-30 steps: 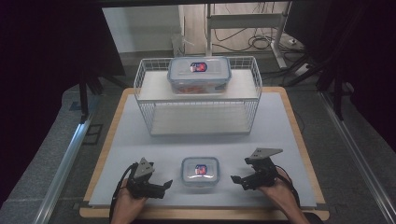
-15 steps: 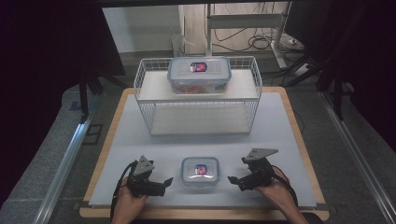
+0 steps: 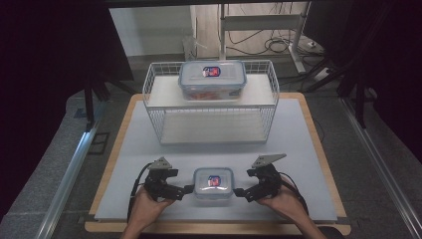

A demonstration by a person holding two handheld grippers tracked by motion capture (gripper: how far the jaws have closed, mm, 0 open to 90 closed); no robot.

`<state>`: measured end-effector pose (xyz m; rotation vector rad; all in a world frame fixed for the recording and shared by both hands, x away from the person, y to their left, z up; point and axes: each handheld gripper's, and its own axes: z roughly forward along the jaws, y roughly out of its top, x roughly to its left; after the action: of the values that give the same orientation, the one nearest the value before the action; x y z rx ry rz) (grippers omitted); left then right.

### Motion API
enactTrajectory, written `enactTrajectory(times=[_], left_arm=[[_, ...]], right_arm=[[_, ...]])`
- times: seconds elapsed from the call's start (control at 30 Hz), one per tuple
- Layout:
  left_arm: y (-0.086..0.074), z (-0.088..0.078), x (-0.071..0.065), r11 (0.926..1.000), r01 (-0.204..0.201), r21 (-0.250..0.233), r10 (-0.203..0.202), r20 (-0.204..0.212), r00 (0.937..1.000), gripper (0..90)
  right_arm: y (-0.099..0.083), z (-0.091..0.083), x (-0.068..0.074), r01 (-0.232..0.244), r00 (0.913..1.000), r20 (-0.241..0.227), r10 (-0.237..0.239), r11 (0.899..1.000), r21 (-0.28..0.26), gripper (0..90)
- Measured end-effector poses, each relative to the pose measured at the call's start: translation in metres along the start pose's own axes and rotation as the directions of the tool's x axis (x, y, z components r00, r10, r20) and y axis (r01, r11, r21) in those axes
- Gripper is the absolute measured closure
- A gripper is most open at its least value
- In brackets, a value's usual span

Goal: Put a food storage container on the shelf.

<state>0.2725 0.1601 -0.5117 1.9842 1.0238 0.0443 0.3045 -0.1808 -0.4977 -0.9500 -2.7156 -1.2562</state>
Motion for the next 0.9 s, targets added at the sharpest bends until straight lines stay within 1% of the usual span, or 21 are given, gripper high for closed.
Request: enactTrajectory(times=[0.07,0.17,0.27,0.3,0.33,0.37,0.43,0.47,0.5,0.53,0.57,0.6,0.63,0.67,0.7,0.73,0.77,0.8,0.83,0.9], left_arm=[[0.002,0.008,0.000,0.9997,0.001,0.024,-0.002,0.019,0.9998,7.0],[0.004,0.020,-0.001,0.9978,0.000,0.066,-0.003,0.048,0.9988,7.6],[0.008,0.027,0.000,0.9969,0.016,0.078,-0.022,0.086,0.9960,8.2],[0.009,0.029,0.000,0.9962,0.024,0.083,-0.032,0.102,0.9943,8.8],[0.009,0.031,0.000,0.9956,0.033,0.088,-0.044,0.124,0.9913,10.3],[0.009,0.032,0.001,0.9951,0.044,0.089,-0.057,0.147,0.9875,12.5],[0.008,0.033,0.003,0.9942,0.058,0.091,-0.073,0.180,0.9809,17.0],[0.008,0.032,0.002,0.9942,0.057,0.091,-0.073,0.180,0.9810,19.2],[0.008,0.031,0.001,0.9950,0.045,0.089,-0.059,0.170,0.9836,20.2],[0.009,0.029,0.000,0.9960,0.027,0.085,-0.040,0.163,0.9858,21.6],[0.008,0.027,-0.001,0.9966,0.020,0.080,-0.033,0.157,0.9871,23.6],[0.008,0.025,-0.003,0.9968,0.011,0.079,-0.023,0.152,0.9880,25.4],[0.007,0.024,-0.003,0.9971,0.004,0.076,-0.015,0.148,0.9889,27.0],[0.006,0.022,-0.004,0.9977,0.005,0.068,-0.015,0.142,0.9897,28.3],[0.006,0.021,-0.005,0.9979,0.006,0.064,-0.015,0.140,0.9901,30.8],[0.005,0.020,-0.006,0.9983,0.008,0.057,-0.016,0.137,0.9905,32.6],[0.005,0.019,-0.007,0.9983,0.001,0.059,-0.009,0.133,0.9910,33.0],[0.004,0.019,-0.009,0.9984,0.002,0.057,-0.009,0.133,0.9911,33.3],[0.002,0.019,-0.009,0.9980,0.012,0.062,-0.020,0.136,0.9905,33.9],[-0.002,0.018,-0.008,0.9964,0.033,0.078,-0.046,0.162,0.9857,35.2]], right_arm=[[0.003,0.004,0.001,-0.017,0.9994,-0.029,0.017,1.000,0.002,8.5],[0.006,0.011,0.001,-0.030,0.9979,-0.057,0.031,0.999,0.016,10.7],[0.009,0.020,0.000,-0.043,0.9958,-0.079,0.046,0.998,0.044,11.2],[0.010,0.023,-0.002,-0.066,0.9916,-0.107,0.072,0.996,0.056,11.5],[0.010,0.026,-0.004,-0.079,0.9879,-0.128,0.087,0.994,0.069,11.7],[0.011,0.029,-0.005,-0.089,0.9841,-0.147,0.099,0.993,0.078,12.4],[0.011,0.033,-0.005,-0.103,0.9752,-0.186,0.121,0.989,0.102,16.5],[0.010,0.035,-0.005,-0.100,0.9730,-0.197,0.120,0.989,0.112,16.6],[0.010,0.036,-0.003,-0.092,0.9749,-0.191,0.115,0.988,0.121,16.7],[0.010,0.035,-0.002,-0.086,0.9771,-0.184,0.107,0.989,0.118,18.2],[0.010,0.033,-0.001,-0.083,0.9791,-0.176,0.103,0.990,0.116,20.6],[0.011,0.031,0.000,-0.084,0.9796,-0.174,0.101,0.991,0.103,22.0],[0.011,0.029,-0.001,-0.098,0.9770,-0.180,0.115,0.990,0.099,23.4],[0.010,0.028,-0.001,-0.112,0.9742,-0.186,0.128,0.989,0.091,24.8],[0.009,0.026,-0.002,-0.130,0.9715,-0.188,0.144,0.988,0.080,30.2],[0.008,0.024,-0.003,-0.143,0.9714,-0.181,0.154,0.987,0.072,34.7],[0.007,0.023,-0.004,-0.144,0.9711,-0.183,0.154,0.987,0.068,36.3],[0.007,0.022,-0.004,-0.155,0.9687,-0.186,0.164,0.986,0.063,38.3],[0.006,0.021,-0.004,-0.166,0.9670,-0.186,0.174,0.984,0.060,40.0],[0.004,0.018,-0.002,-0.178,0.9659,-0.182,0.184,0.983,0.049,44.2]])
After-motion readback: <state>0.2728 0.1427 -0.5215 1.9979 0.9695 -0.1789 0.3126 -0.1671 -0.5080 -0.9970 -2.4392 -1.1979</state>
